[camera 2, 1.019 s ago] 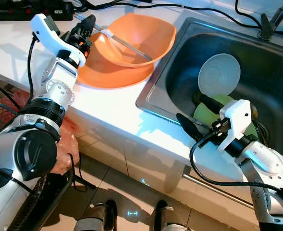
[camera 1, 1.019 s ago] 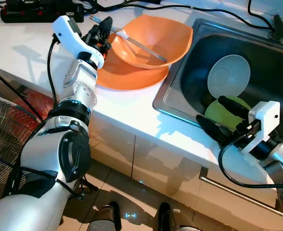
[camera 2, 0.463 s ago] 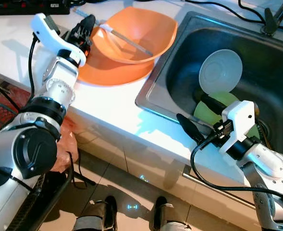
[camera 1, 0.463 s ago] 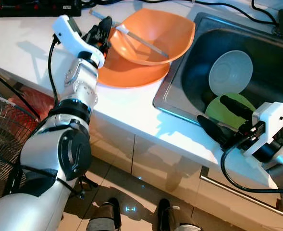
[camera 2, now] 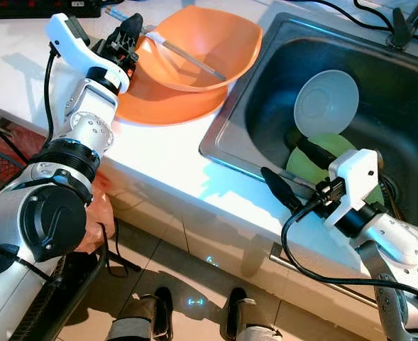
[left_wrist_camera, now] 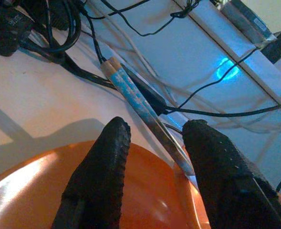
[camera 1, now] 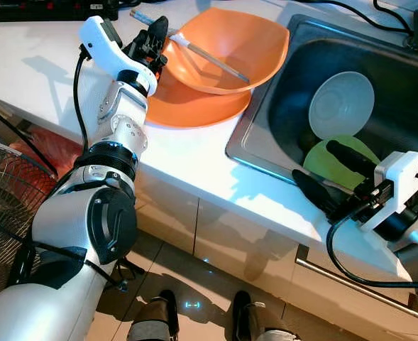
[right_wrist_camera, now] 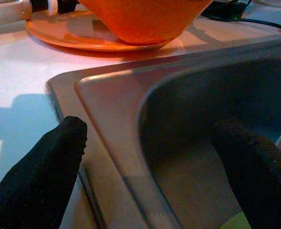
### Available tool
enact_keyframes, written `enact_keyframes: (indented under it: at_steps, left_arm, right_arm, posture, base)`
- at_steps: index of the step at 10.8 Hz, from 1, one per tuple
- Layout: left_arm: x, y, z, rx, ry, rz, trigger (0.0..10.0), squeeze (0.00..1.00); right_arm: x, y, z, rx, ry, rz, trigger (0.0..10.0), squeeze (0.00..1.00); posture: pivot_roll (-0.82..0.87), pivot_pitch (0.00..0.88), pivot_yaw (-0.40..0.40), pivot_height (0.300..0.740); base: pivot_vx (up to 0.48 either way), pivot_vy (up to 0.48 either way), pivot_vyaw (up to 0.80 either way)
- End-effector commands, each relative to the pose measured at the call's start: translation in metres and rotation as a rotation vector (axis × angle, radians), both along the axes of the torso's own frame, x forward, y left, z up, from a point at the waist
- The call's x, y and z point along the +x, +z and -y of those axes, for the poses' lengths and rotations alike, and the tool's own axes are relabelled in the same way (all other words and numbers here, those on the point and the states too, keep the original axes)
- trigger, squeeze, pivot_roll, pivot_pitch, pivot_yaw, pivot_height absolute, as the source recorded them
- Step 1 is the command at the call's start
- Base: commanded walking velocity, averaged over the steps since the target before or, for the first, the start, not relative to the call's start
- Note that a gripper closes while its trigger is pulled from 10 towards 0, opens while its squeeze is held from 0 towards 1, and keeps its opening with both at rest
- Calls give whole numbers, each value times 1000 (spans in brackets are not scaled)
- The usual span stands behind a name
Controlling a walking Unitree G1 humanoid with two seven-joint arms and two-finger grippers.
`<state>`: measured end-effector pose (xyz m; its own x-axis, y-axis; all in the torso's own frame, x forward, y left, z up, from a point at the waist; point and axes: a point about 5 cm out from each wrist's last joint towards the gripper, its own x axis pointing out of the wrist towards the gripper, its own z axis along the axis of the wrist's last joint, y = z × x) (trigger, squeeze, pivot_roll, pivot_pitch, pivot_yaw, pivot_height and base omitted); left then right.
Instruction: Kitchen organization
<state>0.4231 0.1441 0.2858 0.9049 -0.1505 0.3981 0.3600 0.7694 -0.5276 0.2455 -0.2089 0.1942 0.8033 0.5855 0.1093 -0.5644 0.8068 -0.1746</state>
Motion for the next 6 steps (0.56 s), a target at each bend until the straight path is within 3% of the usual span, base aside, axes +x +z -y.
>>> enact_keyframes:
  at_steps: [1,2,6]
  left_arm:
    - [1,5,8,-2,-20,8,10000,0]
    - [0,5,8,-3,-18,12,78,0]
    - [0,6,10,-9,-20,23,0,0]
  right_arm:
    - [-3,-23,5,-1,-28,-128,10000,0]
    - [-4,-24,5,0,-31,-130,10000,0]
    - [-6,-25,5,4,-38,-135,10000,0]
  posture:
    - [-144,299,-15,740]
    - [-146,298,-15,740]
    - [-148,294,-16,740]
  base:
    - [0,0,0]
    - [0,0,0]
    - [0,0,0]
